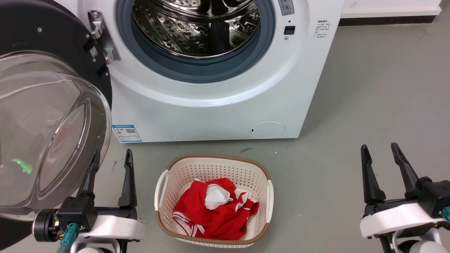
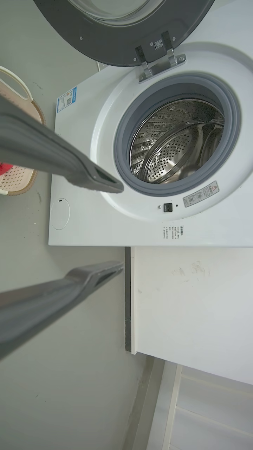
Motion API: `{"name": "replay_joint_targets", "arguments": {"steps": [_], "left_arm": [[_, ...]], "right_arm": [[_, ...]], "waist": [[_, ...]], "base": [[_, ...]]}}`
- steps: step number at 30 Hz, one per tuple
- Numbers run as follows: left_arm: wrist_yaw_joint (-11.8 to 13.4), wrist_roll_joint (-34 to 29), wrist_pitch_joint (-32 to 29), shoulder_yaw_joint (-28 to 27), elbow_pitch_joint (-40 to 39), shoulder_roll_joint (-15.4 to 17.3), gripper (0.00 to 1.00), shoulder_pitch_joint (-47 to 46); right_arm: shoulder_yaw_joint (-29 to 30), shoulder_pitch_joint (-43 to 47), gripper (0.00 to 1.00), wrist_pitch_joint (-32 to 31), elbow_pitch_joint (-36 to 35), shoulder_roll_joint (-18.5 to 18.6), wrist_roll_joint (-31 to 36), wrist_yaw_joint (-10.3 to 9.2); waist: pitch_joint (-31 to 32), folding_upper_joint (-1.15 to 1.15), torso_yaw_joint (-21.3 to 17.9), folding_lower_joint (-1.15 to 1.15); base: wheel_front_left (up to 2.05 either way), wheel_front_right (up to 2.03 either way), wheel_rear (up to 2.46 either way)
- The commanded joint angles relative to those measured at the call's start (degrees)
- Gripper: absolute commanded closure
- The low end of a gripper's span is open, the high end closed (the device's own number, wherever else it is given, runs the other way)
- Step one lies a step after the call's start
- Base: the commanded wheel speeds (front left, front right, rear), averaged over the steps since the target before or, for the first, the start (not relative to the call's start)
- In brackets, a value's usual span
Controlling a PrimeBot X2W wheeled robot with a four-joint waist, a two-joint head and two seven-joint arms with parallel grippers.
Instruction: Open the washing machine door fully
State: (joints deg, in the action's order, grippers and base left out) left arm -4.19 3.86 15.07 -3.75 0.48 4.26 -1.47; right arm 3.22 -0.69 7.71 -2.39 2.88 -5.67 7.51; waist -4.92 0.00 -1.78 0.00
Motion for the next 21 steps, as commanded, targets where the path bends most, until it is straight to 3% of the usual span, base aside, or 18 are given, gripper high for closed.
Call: {"name": "replay_joint_targets", "arguments": {"steps": [1,4,5,8,21], "left_arm": [[0.22,0.06,0.12,0.07,0.06,-0.18,0.0,0.33],[0.37,-0.2,0.12,0.04,0.16,-0.18,0.0,0.43],[0.15,-0.09,0.0,0.01,0.02,-0.03,1.0,0.03],[0.12,0.46,-0.29,-0.22,1.48,-0.17,1.0,-0.02],[-0.45,14.87,-4.01,-0.83,3.58,-0.34,1.0,-0.98]], "right_arm": [[0.04,-0.01,0.0,0.26,0.12,-0.03,-0.55,-0.04],[-0.04,-0.04,0.0,0.33,0.27,-0.03,-0.53,-0.04],[-0.04,-0.01,1.0,0.09,0.26,0.0,-0.26,0.0],[-0.28,0.31,1.0,0.08,1.3,-0.02,-0.81,0.0],[-0.65,-0.7,1.0,-1.51,3.63,0.81,-15.89,0.0]], "waist": [[-0.04,0.0,0.1,0.0],[-0.11,0.0,0.19,0.0],[-0.13,0.0,0.19,0.0],[-0.13,0.0,0.2,0.0],[0.35,0.0,0.37,0.0]], "base": [[0.0,0.0,0.0],[0.0,0.0,0.0],[0.0,0.0,0.0],[0.0,0.0,0.0],[0.0,0.0,0.0]]}}
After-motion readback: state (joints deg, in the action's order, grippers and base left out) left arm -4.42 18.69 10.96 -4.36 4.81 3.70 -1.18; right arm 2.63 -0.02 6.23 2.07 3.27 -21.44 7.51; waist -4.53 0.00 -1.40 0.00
